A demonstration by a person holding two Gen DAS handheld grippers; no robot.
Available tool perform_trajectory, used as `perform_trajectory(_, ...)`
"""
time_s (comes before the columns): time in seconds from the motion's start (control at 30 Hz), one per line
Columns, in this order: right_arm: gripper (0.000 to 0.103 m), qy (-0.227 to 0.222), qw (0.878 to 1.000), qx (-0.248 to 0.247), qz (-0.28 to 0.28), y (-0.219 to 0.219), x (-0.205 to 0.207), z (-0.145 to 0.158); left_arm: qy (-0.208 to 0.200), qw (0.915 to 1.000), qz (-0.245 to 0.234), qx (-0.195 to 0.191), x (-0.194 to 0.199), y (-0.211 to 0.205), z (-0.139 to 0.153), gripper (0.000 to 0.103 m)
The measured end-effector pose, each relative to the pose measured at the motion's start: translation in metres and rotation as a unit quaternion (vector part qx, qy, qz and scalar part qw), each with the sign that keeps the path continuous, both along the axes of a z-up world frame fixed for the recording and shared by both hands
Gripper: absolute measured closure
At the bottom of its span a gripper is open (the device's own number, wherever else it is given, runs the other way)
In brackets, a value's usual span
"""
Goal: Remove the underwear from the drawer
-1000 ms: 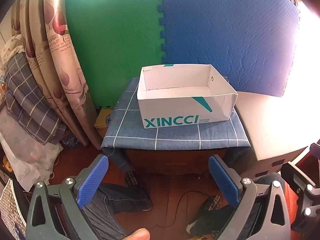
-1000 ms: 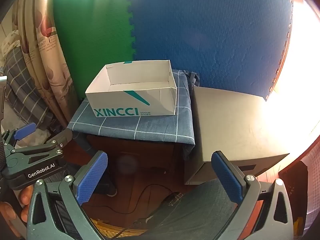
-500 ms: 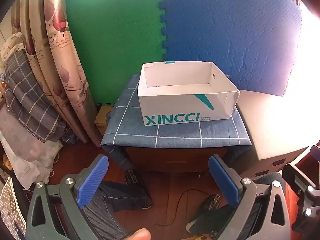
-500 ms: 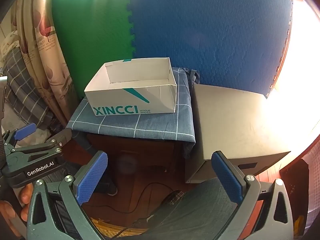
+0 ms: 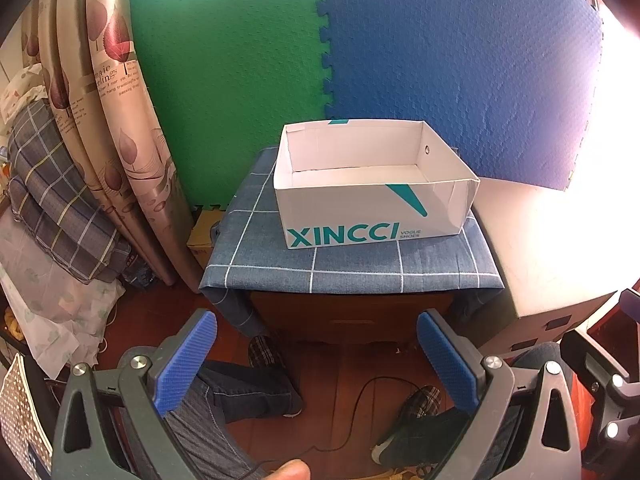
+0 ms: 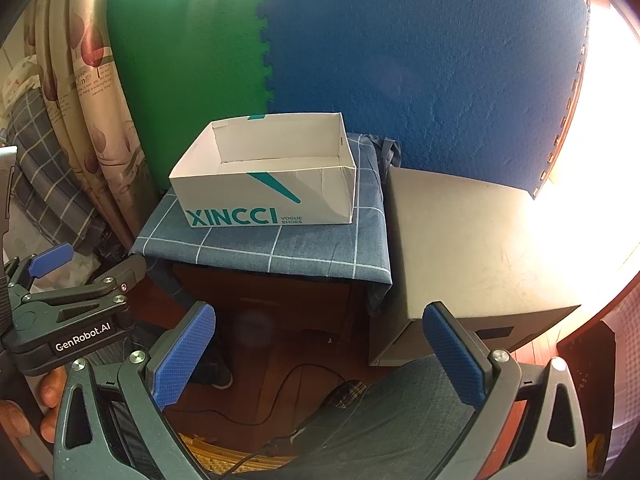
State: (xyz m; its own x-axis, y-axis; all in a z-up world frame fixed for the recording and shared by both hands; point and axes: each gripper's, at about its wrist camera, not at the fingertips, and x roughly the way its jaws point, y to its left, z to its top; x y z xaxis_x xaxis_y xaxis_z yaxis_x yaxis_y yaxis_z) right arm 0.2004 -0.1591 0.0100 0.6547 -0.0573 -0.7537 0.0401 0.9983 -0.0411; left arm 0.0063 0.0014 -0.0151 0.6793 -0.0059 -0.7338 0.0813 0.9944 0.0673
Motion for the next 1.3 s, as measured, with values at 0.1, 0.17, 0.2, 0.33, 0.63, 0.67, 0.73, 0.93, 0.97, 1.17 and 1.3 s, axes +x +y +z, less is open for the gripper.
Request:
perform_trajectory(0.1,0.000,0.000,1.000,-0.004,-0.001,0.001,-0.001,0.000,0.001,1.0000,0.000,0.000,0.000,0.000,0.000,0.000)
perform_trajectory(0.17,0.000,0.000,1.000,-0.005,0.000,0.002,-0.001,-0.001,0.002,1.0000,0.000,-0.001,0.000,0.000,-0.001,0.000)
perform_trajectory(0.2,0.000,0.001,1.000,-0.005,0.001,0.003,-0.001,-0.002,0.002,1.0000,0.000,0.000,0.001,0.000,-0.001,0.000)
perform_trajectory(0.33,0.000,0.003,1.000,-0.004,0.001,0.003,0.000,-0.001,0.001,1.0000,-0.001,0.001,0.000,-0.001,-0.003,0.000)
perform_trajectory(0.63,0.000,0.001,1.000,0.001,-0.003,-0.003,0.000,-0.001,-0.009,1.0000,0.004,0.003,0.000,0.000,-0.005,0.000)
perform_trajectory(0.67,0.000,0.001,1.000,0.002,-0.003,-0.003,0.000,-0.002,-0.013,0.9999,0.006,-0.002,0.000,0.002,-0.005,0.000)
perform_trajectory(0.73,0.000,0.001,1.000,0.003,-0.002,-0.004,0.000,-0.002,-0.022,0.9996,0.008,-0.012,0.000,0.006,-0.007,0.000)
perform_trajectory(0.93,0.000,-0.004,1.000,0.000,-0.016,-0.012,0.001,-0.014,-0.046,0.9954,-0.033,-0.078,0.017,0.033,-0.060,0.000)
perform_trajectory(0.97,0.000,-0.001,1.000,-0.003,-0.018,-0.014,0.002,-0.019,-0.037,0.9956,-0.031,-0.080,0.021,0.037,-0.075,0.000)
perform_trajectory(1.17,0.000,0.037,0.998,0.019,-0.036,-0.039,0.025,-0.062,-0.003,0.9981,-0.009,-0.060,0.047,0.051,-0.170,0.000)
perform_trajectory(1.3,0.000,0.060,0.997,0.035,-0.040,-0.047,0.039,-0.084,-0.014,0.9988,-0.017,-0.045,0.074,0.037,-0.212,0.000)
